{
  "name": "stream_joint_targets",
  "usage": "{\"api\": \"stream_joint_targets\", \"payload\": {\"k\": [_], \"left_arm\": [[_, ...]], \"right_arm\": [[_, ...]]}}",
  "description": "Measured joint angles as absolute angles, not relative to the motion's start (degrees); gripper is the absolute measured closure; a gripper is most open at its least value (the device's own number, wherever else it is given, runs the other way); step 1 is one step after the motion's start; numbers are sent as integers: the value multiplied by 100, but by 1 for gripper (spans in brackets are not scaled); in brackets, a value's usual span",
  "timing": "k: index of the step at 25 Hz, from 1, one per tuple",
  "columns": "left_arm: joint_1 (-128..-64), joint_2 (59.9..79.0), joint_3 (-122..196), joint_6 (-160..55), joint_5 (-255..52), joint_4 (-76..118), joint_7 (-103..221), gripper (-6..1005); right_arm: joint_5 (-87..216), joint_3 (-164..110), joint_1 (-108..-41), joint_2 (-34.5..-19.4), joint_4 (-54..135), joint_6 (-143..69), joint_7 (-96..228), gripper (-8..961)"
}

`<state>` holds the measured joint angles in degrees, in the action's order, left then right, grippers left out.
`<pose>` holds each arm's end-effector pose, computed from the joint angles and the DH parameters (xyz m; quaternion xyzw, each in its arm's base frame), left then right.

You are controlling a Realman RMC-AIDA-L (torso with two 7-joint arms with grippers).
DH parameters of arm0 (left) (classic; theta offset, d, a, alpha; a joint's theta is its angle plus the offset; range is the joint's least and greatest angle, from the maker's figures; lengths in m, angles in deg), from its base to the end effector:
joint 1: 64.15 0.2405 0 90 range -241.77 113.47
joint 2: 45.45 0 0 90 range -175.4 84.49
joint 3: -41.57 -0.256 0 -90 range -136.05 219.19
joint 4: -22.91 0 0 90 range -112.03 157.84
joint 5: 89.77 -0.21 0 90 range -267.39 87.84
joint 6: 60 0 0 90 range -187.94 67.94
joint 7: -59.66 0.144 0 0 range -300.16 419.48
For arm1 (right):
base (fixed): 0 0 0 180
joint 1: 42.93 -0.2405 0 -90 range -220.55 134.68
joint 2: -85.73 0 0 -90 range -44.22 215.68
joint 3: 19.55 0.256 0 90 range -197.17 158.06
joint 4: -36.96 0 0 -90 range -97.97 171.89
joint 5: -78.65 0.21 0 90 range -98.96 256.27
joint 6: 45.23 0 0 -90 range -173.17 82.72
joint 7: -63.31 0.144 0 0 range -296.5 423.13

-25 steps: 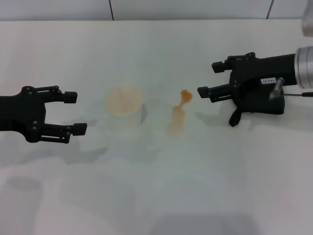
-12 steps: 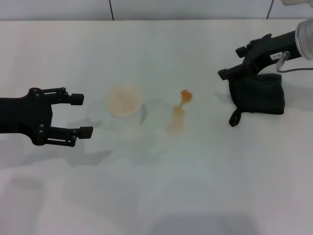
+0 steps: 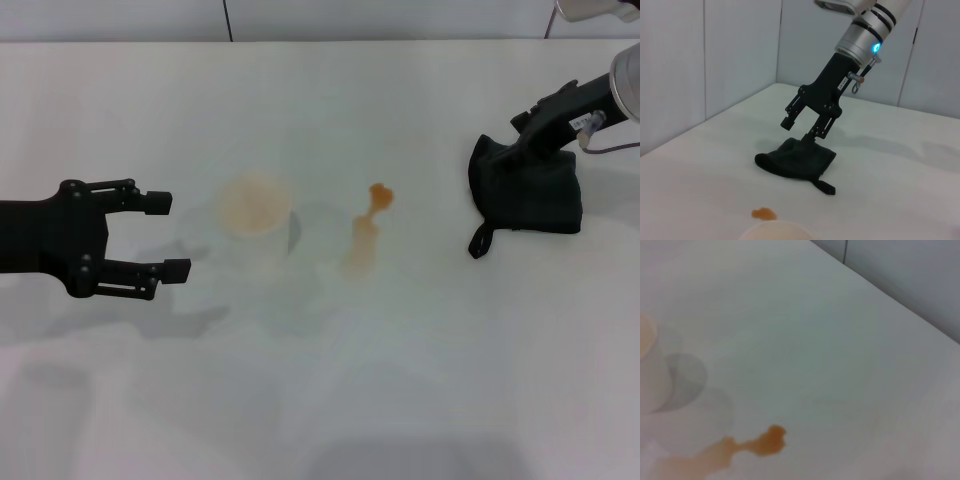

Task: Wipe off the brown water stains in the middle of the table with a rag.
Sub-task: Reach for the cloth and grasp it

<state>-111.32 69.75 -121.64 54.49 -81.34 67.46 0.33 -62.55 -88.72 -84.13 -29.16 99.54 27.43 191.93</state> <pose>-0.2738 0.3169 0.0635 -0.9698 -0.1323 -0.1835 0.0916 0.1853 0.4206 0.0272 -0.9359 0.2410 -0.0795 0.2443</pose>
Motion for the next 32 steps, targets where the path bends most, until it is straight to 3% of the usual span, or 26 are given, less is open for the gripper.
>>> {"api": "stream_joint_targets", "payload": {"k": [3, 14, 20, 25, 32], "left_arm": [[-11146, 7001, -12164, 5444, -8130, 6746, 44, 111], [-11141, 7092, -12165, 5434, -8137, 6771, 147, 111], [-11124, 7107, -12164, 5426, -8122, 6773, 149, 111], [-11121, 7109, -12164, 5414, -8107, 6756, 164, 110], [-11134, 7109, -12164, 5406, -8107, 6747, 166, 110]], "right_arm": [[-6337, -8872, -8418, -2905, 9910, 2688, 19196, 197], [-6753, -8872, -8646, -2930, 9425, 2381, 19190, 192], [-6800, -8872, -8669, -2914, 9328, 2289, 19206, 172], [-6913, -8800, -8700, -2909, 9092, 2207, 19215, 81], [-6965, -8744, -8701, -2908, 8849, 2053, 19217, 80]]}}
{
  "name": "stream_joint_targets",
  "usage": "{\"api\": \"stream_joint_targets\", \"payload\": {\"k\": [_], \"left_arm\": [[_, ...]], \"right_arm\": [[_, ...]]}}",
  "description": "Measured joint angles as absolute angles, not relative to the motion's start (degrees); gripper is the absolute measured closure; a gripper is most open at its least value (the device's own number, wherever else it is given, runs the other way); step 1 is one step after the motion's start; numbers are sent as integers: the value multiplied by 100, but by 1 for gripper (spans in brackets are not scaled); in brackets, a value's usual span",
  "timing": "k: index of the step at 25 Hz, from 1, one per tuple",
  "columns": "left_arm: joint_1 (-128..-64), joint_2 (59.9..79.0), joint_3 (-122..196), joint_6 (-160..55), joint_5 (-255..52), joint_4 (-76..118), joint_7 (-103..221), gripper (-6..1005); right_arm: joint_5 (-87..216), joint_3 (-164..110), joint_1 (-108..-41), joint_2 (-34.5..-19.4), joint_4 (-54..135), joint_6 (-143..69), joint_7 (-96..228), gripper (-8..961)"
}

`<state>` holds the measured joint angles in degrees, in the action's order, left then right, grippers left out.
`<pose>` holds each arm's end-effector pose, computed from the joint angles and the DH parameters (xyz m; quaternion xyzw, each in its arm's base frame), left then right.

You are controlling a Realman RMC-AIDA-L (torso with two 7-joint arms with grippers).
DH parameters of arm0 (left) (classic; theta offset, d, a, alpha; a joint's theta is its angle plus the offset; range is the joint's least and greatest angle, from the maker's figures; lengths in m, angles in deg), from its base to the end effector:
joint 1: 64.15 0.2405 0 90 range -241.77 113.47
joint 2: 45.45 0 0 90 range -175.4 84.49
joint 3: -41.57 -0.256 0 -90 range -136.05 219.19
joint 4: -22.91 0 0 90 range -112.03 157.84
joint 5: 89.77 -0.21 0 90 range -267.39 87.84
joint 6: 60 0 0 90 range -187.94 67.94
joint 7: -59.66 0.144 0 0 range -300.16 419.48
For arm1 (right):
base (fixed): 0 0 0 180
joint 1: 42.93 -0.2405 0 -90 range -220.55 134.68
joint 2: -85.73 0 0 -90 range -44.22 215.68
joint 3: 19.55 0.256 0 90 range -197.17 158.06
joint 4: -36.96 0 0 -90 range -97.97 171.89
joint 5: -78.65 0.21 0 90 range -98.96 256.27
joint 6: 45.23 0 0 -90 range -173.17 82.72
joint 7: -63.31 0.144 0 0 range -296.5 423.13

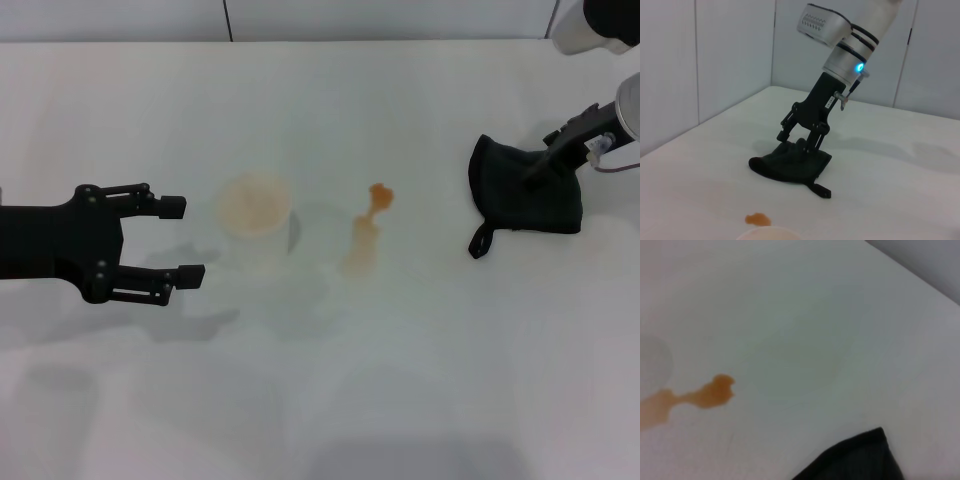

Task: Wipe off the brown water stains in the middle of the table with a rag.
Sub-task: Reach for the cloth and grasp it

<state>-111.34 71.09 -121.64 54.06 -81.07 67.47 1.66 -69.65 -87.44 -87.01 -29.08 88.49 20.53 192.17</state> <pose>-0.2712 0.3150 0.0539 -0.9703 -0.1231 -0.1883 0.0888 0.2208 0.4321 0.0163 -0.9152 0.2692 -0.1335 0.2686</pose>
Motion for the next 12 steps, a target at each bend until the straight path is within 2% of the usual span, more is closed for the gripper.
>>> {"api": "stream_joint_targets", "payload": {"k": [12], "left_arm": [[-11094, 7126, -12164, 5398, -8026, 6746, 182, 110]], "right_arm": [[-7023, -8752, -8695, -2922, 8719, 2083, 19271, 81]]}}
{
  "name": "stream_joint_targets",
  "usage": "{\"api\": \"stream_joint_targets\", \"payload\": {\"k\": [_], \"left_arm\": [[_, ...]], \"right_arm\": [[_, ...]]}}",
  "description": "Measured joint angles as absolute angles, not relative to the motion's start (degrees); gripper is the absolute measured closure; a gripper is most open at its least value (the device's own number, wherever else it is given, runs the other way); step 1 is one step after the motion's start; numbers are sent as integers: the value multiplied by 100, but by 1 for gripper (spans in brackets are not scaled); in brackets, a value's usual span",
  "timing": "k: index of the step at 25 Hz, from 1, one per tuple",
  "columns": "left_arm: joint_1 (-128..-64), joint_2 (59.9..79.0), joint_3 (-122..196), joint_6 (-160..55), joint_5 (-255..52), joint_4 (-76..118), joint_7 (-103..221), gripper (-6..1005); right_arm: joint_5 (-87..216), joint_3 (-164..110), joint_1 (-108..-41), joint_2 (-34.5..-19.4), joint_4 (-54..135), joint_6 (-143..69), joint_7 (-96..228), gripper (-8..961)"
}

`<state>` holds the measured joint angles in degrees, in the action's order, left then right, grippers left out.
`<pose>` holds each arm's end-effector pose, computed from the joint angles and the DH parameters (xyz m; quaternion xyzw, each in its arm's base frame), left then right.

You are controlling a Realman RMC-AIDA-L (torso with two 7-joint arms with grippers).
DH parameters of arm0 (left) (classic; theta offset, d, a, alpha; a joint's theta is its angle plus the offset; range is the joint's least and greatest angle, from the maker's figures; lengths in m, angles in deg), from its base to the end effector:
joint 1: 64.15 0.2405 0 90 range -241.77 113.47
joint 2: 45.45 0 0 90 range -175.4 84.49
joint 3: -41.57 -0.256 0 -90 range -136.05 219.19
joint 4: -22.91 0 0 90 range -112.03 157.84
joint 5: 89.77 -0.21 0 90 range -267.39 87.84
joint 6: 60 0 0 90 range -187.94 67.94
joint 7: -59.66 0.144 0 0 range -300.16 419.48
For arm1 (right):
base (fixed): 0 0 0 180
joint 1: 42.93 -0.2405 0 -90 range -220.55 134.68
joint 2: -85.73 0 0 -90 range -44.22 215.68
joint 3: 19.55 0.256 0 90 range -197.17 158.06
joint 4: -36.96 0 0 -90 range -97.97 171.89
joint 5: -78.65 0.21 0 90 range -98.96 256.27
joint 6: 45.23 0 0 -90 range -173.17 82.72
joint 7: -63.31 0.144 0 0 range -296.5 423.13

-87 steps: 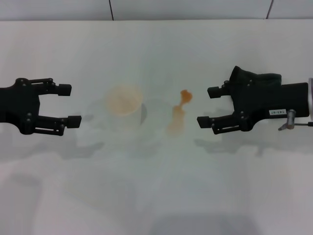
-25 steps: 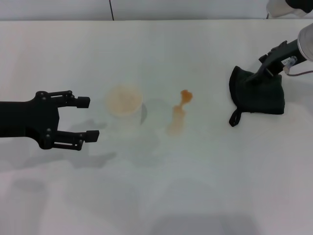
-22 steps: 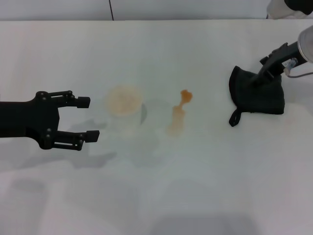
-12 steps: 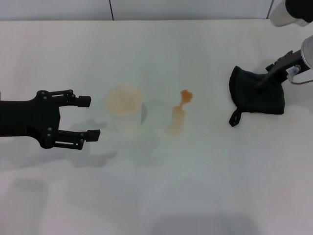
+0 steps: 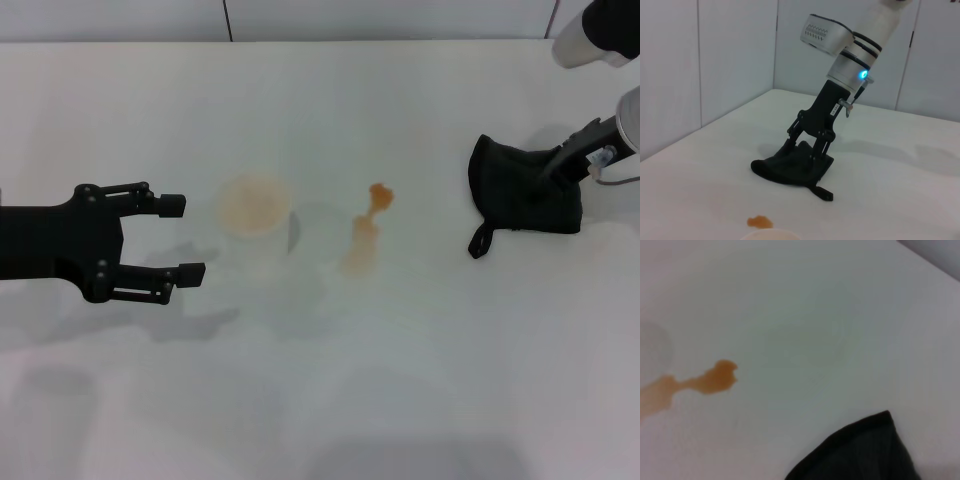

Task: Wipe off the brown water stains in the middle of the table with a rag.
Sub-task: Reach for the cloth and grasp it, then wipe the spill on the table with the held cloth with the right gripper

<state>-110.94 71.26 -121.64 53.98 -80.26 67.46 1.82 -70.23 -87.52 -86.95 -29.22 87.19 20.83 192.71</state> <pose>-0.2720 0.3141 0.0534 -0.9690 -0.1229 -0.1929 0.0936 0.2273 0.4282 0.0120 -0.9128 0.2809 -0.1420 0.2601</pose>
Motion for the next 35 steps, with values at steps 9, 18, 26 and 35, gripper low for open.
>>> {"api": "stream_joint_targets", "payload": {"k": [9, 18, 26, 35], "left_arm": [[-11090, 7132, -12164, 5398, -8026, 6746, 183, 110], [-11090, 7172, -12164, 5399, -8026, 6749, 244, 110], [-11091, 7190, -12164, 5397, -8000, 6772, 275, 110], [-11091, 7187, -12164, 5377, -7968, 6780, 331, 111]], "right_arm": [[-7220, -8779, -8690, -2936, 8714, 2120, 19473, 215], [-7313, -8792, -8714, -2952, 8792, 2154, 19568, 664], [-7260, -8923, -8759, -2981, 8902, 2204, 19568, 823], [-6981, -9110, -8698, -3003, 9099, 2328, 19584, 914]]}}
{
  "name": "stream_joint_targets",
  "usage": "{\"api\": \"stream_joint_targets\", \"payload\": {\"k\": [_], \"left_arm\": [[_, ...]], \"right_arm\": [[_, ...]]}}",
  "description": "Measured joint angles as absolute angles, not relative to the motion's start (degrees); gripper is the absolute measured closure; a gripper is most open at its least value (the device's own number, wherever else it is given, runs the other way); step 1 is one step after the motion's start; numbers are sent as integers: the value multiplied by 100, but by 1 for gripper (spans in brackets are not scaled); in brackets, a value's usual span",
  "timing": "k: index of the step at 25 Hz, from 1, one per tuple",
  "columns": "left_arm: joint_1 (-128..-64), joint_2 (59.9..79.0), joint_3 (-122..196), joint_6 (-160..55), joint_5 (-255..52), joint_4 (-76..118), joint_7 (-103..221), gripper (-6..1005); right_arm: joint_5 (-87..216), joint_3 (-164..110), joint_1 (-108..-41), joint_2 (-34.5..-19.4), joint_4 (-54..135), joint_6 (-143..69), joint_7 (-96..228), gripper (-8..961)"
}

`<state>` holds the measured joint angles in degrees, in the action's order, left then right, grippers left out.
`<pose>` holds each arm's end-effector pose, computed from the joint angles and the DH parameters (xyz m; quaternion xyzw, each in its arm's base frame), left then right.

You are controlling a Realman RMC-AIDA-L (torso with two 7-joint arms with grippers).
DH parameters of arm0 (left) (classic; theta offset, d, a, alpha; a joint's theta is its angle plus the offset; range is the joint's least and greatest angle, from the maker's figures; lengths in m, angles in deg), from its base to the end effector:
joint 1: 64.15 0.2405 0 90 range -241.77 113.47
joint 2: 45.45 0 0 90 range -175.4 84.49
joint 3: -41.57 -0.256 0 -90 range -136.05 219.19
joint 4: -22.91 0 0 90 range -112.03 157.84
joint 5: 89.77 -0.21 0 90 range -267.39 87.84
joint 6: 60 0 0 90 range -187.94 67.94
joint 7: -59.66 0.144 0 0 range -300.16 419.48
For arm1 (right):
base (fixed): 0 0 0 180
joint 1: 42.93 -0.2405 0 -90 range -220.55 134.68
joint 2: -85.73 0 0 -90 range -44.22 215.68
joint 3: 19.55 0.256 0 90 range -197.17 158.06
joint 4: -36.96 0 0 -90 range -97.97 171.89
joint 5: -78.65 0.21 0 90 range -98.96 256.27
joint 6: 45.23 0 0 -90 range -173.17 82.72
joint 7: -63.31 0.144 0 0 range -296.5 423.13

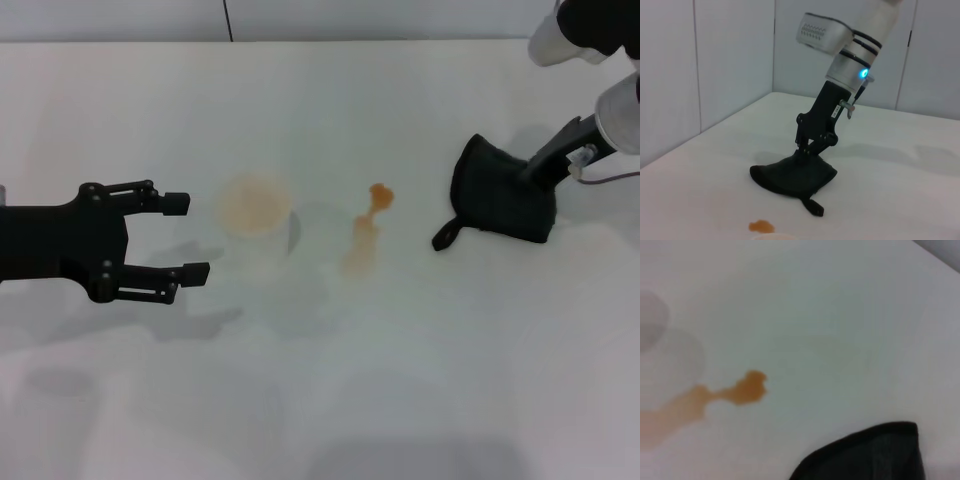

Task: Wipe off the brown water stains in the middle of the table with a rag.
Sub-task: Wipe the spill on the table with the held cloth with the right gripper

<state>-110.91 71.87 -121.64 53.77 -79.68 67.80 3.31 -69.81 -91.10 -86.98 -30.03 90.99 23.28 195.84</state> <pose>-0.2709 0.3139 0.0505 -0.9696 -0.1104 -0.1948 0.0988 0.2076 0.4238 0.0036 -0.9194 0.2700 -0.1441 0.2469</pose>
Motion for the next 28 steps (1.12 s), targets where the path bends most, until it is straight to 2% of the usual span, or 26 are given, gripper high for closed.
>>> {"api": "stream_joint_targets", "payload": {"k": [18, 28], "left_arm": [[-11075, 7192, -12164, 5352, -7966, 6790, 447, 111], [-11015, 7205, -12164, 5379, -7966, 6770, 461, 110]], "right_arm": [[-5615, -10613, -7943, -3013, 10575, 2520, 20015, 900], [-5010, -11458, -7880, -3032, 10734, 2326, 20105, 892]]}}
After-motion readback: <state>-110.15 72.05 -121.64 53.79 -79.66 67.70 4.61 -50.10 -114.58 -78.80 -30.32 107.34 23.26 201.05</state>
